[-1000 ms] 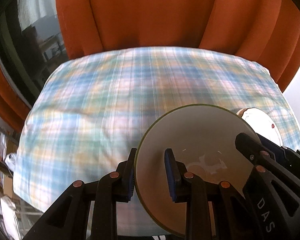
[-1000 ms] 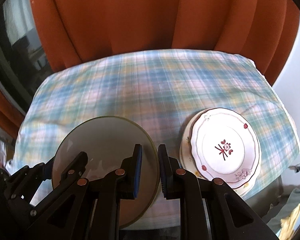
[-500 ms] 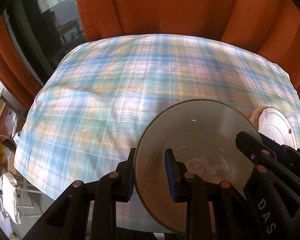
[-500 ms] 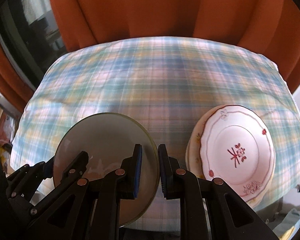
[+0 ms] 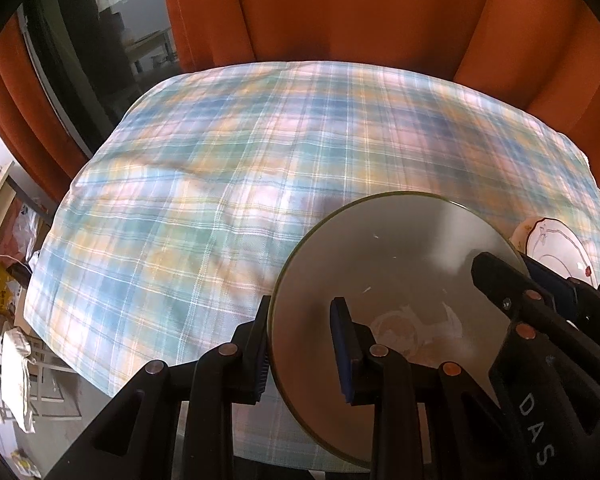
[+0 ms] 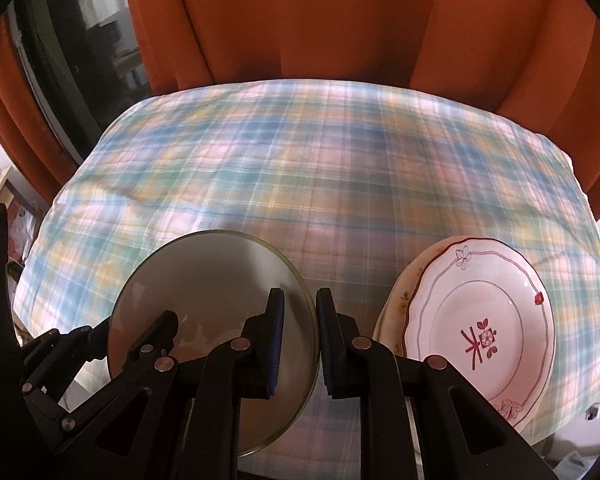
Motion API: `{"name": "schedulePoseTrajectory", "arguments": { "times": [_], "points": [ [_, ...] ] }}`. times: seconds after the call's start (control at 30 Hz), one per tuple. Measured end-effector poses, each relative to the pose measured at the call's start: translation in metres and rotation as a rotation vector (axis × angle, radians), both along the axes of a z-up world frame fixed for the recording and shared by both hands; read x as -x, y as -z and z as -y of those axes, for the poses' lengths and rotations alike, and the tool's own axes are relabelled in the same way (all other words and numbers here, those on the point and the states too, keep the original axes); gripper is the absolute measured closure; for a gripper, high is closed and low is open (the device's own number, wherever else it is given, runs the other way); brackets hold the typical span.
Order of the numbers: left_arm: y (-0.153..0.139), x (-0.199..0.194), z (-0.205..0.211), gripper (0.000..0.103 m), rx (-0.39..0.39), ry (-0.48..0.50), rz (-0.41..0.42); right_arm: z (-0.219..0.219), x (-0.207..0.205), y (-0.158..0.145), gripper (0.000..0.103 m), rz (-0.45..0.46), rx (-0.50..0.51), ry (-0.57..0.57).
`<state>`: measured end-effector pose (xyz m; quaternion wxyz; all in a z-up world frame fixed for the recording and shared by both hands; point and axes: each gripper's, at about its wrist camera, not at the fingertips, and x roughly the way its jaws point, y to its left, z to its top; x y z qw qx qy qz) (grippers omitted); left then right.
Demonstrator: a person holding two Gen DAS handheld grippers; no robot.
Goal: Organize plates and bowls
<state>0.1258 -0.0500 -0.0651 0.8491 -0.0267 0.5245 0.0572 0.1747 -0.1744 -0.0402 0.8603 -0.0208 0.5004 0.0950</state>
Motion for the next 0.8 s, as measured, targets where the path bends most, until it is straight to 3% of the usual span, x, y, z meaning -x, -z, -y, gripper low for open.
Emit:
{"name": "schedulePoseTrajectory", "arguments": {
  "times": [0.07,0.2,0.23,0.3,0.37,0.8],
  "points": [
    [-0.001,0.002,-0.001,0.071,0.016,0.004,0.0,0.0,0.0,0.0,0.079,0.0,-0.003,-0.003],
    [-0.002,0.005,0.0,0.066,0.017,0.044,0.001,-0.001,0.0,0.006,0.062,-0.042,-0.03,-0.003],
    [-0.002,0.005,0.0,0.063,0.024,0.053,-0.003,-0.001,0.001,0.008,0.055,-0.052,-0.035,0.003],
    [0.0,0.004,-0.001,0.054,0.04,0.072,-0.014,0.0,0.001,0.011,0.05,-0.065,-0.036,0.023],
    [0.001,0.003,-0.002,0.045,0.05,0.094,-0.021,0.0,0.001,0.013,0.049,-0.083,-0.03,0.044],
    [0.021,-0.016,-0.014,0.043,0.172,0.256,-0.107,-0.003,-0.004,0.026,0.047,-0.155,0.019,0.194]
  ]
}}
